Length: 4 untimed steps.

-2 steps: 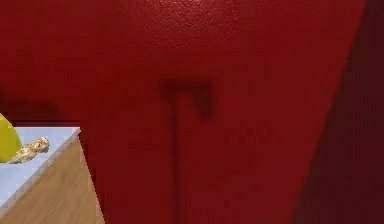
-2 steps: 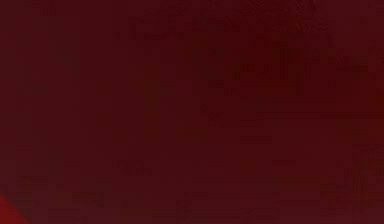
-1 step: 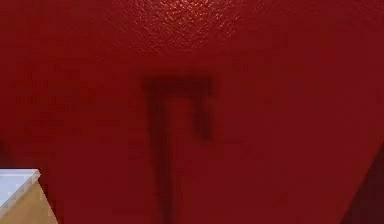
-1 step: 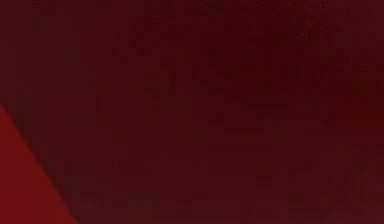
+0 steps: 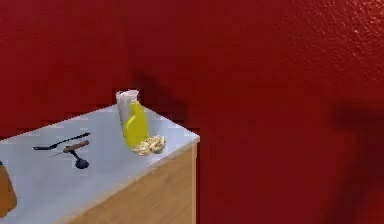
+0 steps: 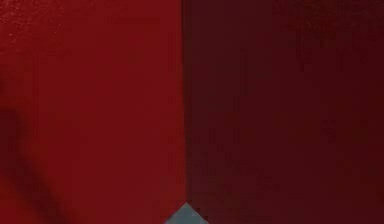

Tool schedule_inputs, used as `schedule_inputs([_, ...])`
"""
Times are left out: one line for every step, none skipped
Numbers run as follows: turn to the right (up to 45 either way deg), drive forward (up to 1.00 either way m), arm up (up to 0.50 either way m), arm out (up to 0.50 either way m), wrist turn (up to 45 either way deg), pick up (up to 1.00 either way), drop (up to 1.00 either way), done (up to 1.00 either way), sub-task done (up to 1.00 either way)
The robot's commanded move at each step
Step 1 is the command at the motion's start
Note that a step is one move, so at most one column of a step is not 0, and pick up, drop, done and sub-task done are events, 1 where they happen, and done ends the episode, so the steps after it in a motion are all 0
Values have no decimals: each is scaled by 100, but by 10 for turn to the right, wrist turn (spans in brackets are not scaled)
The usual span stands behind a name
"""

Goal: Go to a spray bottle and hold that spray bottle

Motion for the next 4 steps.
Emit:
schedule_inputs([-450,0,0,0,0,0,0,0,0])
schedule_inputs([-450,0,0,0,0,0,0,0,0])
schedule_inputs([-150,0,0,0,0,0,0,0,0])
schedule_inputs([0,0,50,0,0,0,0,0,0])
